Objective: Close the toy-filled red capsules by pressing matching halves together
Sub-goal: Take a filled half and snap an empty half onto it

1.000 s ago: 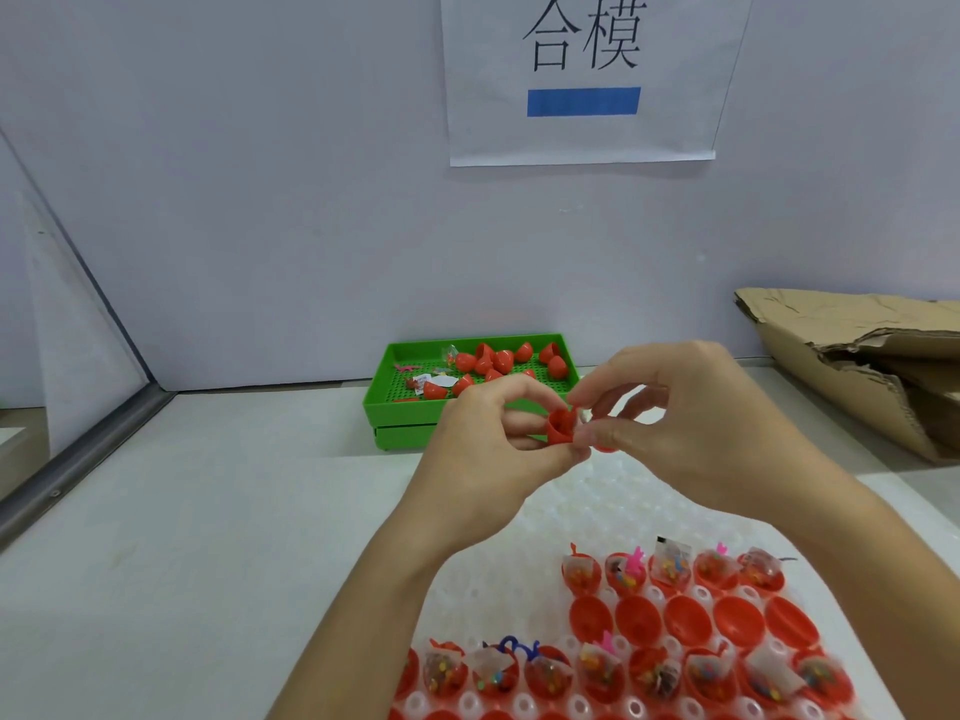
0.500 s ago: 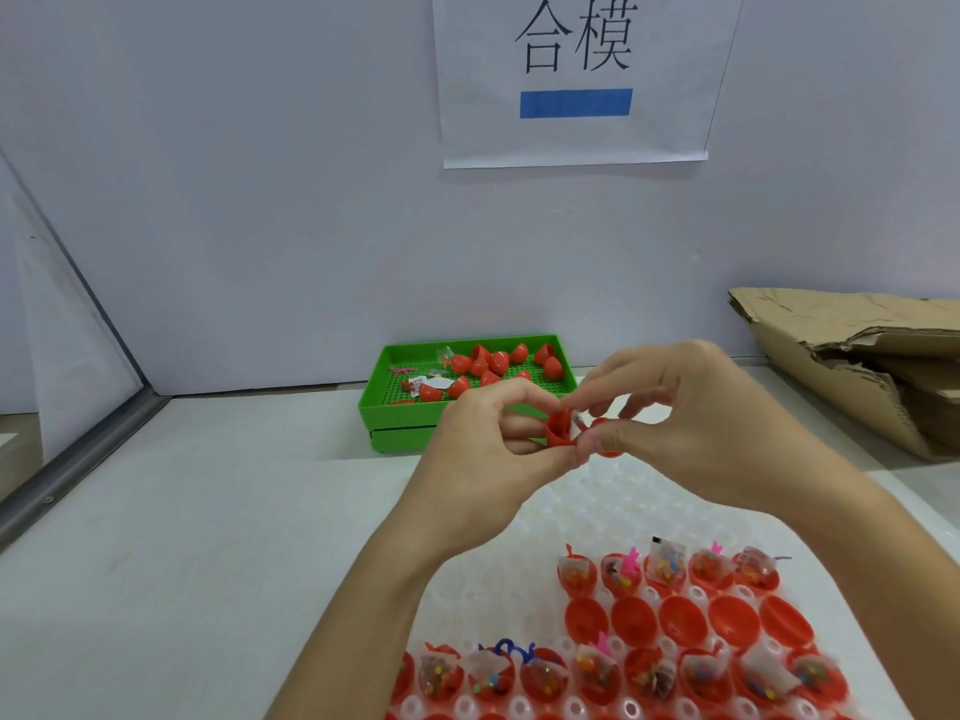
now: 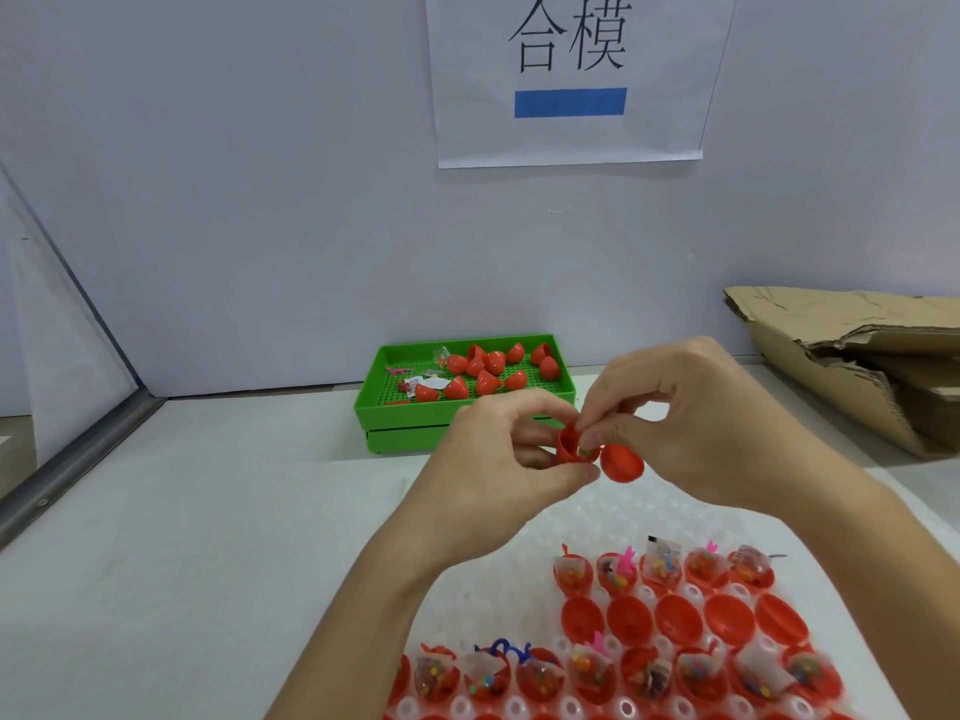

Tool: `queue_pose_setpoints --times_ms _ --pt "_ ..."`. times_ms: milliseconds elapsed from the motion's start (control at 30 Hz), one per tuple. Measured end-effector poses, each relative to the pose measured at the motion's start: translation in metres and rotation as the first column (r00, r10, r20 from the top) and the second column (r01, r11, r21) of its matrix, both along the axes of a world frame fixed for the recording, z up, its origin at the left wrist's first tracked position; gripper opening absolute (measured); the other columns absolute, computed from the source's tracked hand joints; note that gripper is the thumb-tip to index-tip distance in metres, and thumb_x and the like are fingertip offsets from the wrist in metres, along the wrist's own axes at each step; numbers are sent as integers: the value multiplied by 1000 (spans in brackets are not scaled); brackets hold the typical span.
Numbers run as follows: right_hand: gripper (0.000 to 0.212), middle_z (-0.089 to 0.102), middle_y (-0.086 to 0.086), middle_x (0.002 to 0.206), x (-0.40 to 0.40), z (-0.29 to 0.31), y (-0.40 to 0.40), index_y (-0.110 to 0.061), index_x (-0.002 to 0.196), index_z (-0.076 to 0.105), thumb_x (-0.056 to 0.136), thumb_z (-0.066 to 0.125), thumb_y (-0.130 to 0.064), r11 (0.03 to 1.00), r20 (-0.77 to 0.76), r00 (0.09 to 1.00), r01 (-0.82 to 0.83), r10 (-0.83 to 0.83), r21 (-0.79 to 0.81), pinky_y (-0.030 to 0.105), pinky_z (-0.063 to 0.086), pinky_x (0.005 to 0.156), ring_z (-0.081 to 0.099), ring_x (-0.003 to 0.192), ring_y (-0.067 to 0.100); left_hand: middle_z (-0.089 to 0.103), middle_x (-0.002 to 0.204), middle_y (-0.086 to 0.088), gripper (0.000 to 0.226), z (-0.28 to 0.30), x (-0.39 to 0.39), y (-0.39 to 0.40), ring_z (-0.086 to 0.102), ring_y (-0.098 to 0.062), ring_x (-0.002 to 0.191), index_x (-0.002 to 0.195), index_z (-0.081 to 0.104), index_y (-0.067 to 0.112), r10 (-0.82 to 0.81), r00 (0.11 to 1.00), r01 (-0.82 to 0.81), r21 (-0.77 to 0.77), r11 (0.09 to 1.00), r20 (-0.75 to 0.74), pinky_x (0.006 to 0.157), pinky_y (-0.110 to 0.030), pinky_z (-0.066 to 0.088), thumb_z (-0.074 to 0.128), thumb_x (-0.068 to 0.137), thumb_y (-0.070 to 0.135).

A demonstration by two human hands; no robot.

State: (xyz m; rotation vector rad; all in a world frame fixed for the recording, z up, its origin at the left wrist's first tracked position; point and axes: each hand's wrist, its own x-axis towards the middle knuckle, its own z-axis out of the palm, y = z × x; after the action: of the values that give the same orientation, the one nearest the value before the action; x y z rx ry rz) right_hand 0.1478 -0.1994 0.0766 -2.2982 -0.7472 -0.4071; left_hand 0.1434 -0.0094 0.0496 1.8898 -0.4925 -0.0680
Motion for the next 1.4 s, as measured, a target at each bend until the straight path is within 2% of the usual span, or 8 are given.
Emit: queue_pose_setpoints --times_ms 200,467,567,667,867,1033,1167,1400 --pt "25 73 -17 81 1 0 -1 -28 87 82 83 77 -4 998 34 999 -14 12 60 26 56 75 69 80 8 77 95 -11 20 0 2 1 75 -22 88 111 70 7 -51 996 36 -190 981 -76 83 -31 60 68 91 10" --pt "29 71 -10 93 2 2 -5 -36 106 75 92 66 -12 968 -71 997 -24 43 250 36 58 82 68 96 13 77 92 -12 16 2 3 3 76 -24 87 102 69 5 -49 994 20 -280 960 -98 77 -26 60 71 89 14" --pt "27 75 -12 99 5 5 -20 -40 113 70 87 69 -34 982 -278 960 31 23 187 41 60 86 72 93 9 77 92 -14 15 4 3 5 76 -25 87 102 68 2 -55 995 24 -322 947 -89 76 -26 59 71 89 9" --pt "49 75 -10 107 5 3 -31 -43 114 68 67 80 -48 987 -516 847 -56 126 149 39 59 87 74 95 14 77 91 -13 15 6 3 6 76 -25 86 102 67 2 -44 996 17 -340 940 -74 75 -25 59 70 89 9" --pt "32 78 -5 97 9 -2 -25 -28 100 76 70 79 -39 974 -395 911 -30 120 224 42 57 92 75 94 13 77 90 -11 10 6 4 7 76 -27 87 96 68 8 -32 998 10 -341 940 -57 78 -30 60 72 88 13" --pt "29 78 -9 94 6 0 -24 -29 99 77 71 77 -36 968 -354 925 -54 141 245 23 55 91 75 92 9 77 94 -11 18 5 4 7 76 -26 87 104 64 8 -34 998 14 -326 945 -55 79 -30 60 72 88 11" --pt "25 79 -9 91 5 2 -23 -27 95 78 70 77 -33 966 -331 933 -57 141 250 17 55 85 75 89 8 77 99 -6 33 6 3 7 75 -22 89 121 65 21 -33 999 25 -281 959 -27 84 -31 60 72 89 12" --pt "25 79 -6 92 5 3 -24 -29 95 79 70 78 -32 964 -359 920 -67 160 258 23 56 89 75 89 12 77 96 -8 16 6 3 8 76 -21 87 103 69 18 -23 1000 23 -226 974 0 83 -33 60 73 87 17"
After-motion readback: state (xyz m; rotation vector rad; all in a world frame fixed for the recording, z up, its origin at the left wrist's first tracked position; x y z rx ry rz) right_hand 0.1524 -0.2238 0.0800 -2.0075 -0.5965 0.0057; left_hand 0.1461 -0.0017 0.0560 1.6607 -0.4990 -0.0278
